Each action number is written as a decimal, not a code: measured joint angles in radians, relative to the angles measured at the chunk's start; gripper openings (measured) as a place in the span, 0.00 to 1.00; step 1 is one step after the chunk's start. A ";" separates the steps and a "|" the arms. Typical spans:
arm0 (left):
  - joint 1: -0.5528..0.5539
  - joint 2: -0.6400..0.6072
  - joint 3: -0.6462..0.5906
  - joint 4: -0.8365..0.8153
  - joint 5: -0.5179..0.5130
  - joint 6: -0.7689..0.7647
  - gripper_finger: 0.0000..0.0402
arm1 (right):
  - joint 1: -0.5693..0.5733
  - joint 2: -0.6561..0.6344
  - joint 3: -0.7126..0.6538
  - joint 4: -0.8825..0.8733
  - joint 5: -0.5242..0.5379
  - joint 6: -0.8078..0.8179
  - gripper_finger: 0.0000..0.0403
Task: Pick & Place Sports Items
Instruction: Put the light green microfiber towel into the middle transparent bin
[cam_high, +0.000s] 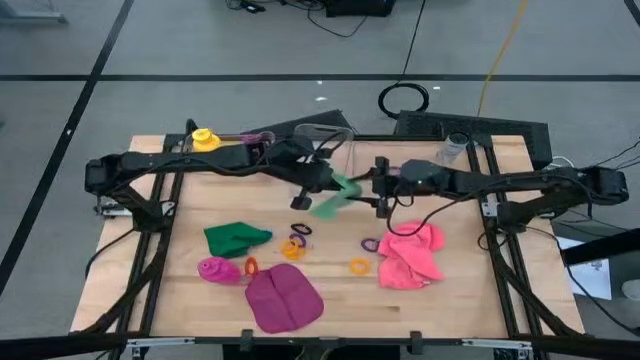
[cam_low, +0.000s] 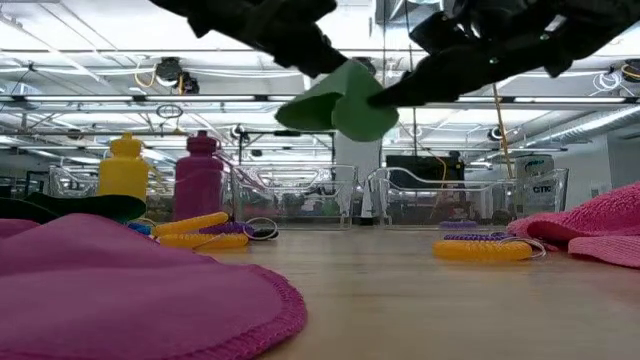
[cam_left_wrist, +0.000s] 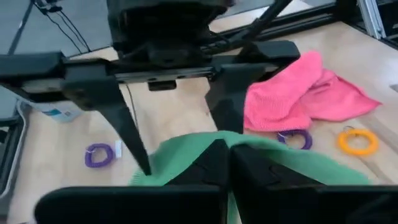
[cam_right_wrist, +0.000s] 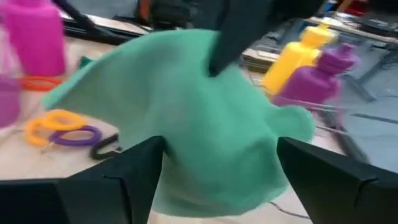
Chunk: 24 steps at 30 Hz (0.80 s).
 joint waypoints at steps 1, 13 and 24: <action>0.001 0.000 0.000 0.007 0.000 -0.011 0.00 | 0.000 0.000 0.000 0.000 -0.022 0.002 0.59; 0.032 0.000 0.000 0.042 0.083 -0.065 0.00 | -0.008 0.000 0.000 0.008 -0.040 -0.018 0.31; 0.040 0.000 0.000 0.053 0.023 -0.082 0.00 | -0.008 0.000 0.000 0.054 -0.037 -0.023 0.03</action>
